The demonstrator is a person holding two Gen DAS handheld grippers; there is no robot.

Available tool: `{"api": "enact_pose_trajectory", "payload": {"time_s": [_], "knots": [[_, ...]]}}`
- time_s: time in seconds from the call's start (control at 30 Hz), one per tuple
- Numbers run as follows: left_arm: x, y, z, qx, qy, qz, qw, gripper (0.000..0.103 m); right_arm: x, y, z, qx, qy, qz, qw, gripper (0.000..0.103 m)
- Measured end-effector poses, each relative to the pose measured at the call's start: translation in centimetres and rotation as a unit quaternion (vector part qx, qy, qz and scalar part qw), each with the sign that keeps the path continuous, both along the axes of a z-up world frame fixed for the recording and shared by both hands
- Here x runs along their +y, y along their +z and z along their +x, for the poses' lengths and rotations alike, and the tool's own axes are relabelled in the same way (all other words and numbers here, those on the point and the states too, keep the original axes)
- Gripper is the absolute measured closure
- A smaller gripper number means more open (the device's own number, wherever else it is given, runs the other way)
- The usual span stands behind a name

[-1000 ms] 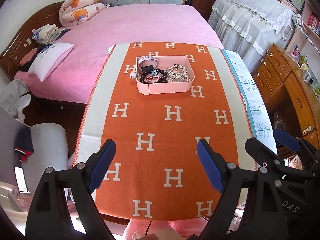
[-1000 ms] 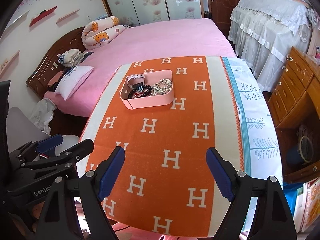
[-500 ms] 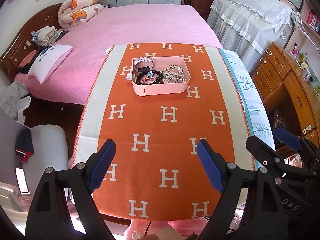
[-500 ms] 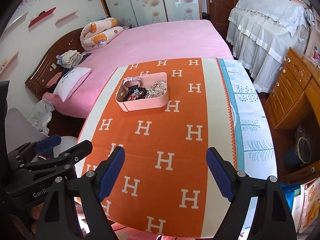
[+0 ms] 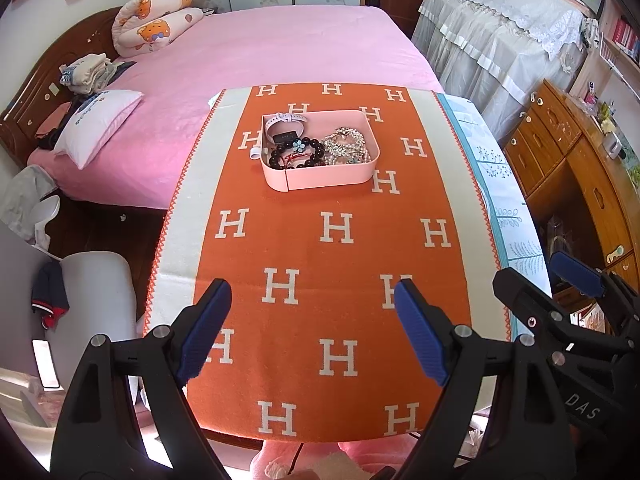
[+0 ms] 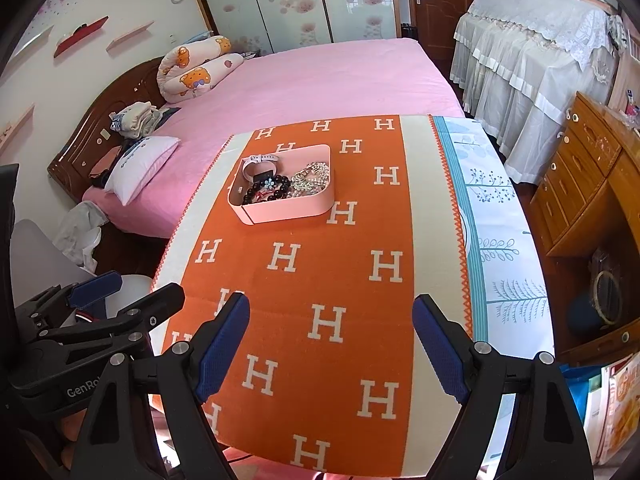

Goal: Organize jewelry

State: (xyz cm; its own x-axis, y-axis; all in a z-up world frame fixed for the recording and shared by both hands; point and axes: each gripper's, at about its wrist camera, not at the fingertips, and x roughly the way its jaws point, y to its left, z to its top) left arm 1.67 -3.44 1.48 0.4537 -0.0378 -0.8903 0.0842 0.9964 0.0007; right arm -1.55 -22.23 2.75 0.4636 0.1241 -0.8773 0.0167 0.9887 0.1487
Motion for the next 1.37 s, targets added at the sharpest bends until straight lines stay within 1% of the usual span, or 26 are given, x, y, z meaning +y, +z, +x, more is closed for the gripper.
{"api": "enact_pose_trajectory", "payload": {"time_s": [0.6,0.93,1.1,1.37], "knots": [[-0.2,0.1,0.1,0.001,0.001,0.0,1.0,0.021,-0.4,-0.2,0.2,0.002,0.0,0.0,1.0,0.018],[-0.2,-0.9,0.7,0.008,-0.007,-0.001,0.9999,0.021,-0.7,-0.3,0.0,0.005,-0.004,0.0,1.0,0.018],[-0.2,-1.6,1.4,0.012,-0.016,-0.002,0.9998,0.021,-1.0,-0.8,0.1,0.01,-0.013,0.0,1.0,0.018],[-0.1,-2.2,3.0,0.019,-0.037,-0.002,0.9991,0.021,-0.9,-1.7,1.2,0.022,-0.034,0.002,0.999,0.018]]}}
